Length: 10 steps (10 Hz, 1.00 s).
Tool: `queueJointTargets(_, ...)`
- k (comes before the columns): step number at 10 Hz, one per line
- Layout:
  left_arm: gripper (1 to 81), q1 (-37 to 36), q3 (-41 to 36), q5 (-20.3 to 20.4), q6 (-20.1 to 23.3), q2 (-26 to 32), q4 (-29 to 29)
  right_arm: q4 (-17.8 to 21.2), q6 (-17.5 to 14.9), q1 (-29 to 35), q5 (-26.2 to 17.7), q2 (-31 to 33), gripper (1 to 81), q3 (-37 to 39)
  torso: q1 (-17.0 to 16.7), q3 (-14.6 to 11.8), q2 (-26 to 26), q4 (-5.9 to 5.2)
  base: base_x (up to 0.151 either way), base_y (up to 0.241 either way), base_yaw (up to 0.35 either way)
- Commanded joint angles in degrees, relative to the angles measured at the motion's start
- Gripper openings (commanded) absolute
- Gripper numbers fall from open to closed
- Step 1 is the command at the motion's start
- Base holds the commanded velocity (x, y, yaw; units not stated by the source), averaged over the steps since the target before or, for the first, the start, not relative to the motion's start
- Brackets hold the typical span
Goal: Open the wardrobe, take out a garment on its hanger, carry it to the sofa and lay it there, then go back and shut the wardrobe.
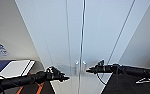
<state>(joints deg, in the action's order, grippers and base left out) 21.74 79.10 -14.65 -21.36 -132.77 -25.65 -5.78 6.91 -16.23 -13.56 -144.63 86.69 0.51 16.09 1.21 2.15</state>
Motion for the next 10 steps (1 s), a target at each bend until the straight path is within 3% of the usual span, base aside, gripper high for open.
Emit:
queueJointTargets(1, 81.1, -7.98, 0.26, -0.73, -0.09, -0.40, 0.86, 0.07, 0.21, 9.40, -0.42, -1.83, 81.1, 1.10, 0.00, 0.00, 0.00, 0.00, 0.000, 0.000, 0.000)
queueJointTargets(10, 81.1, -8.24, 0.88, -0.82, -0.09, -2.24, 0.95, 0.15, 1.52, 11.43, 0.72, -7.81, 81.1, 8.93, 0.00, 0.05, -0.02, 0.00, 0.000, 0.000, 0.000)
